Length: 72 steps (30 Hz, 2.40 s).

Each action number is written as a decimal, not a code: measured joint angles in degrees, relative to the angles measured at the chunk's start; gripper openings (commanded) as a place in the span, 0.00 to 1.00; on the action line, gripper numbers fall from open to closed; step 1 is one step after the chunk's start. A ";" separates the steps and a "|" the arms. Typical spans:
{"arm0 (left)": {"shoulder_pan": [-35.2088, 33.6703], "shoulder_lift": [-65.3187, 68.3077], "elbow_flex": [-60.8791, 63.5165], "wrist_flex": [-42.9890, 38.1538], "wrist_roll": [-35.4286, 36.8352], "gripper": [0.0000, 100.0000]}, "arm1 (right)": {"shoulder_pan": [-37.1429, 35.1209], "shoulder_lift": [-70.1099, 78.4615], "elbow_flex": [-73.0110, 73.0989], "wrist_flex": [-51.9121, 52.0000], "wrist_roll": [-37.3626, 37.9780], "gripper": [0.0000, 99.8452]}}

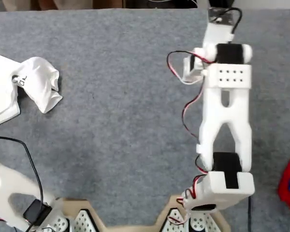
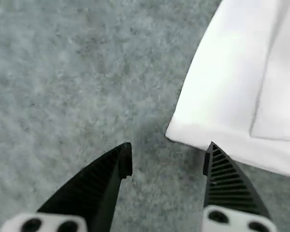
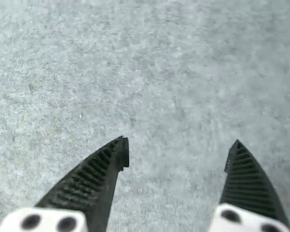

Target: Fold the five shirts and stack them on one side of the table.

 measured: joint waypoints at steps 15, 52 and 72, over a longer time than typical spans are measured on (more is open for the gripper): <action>3.52 18.64 -23.65 0.62 3.25 0.10 | 0.00 0.00 5.54 -2.29 0.00 0.32; 58.37 -39.82 -9.85 15.56 7.03 0.02 | 25.32 0.00 5.54 1.41 9.93 0.32; 108.31 -46.77 23.38 15.65 13.54 0.02 | 41.14 0.00 5.54 1.41 26.37 0.32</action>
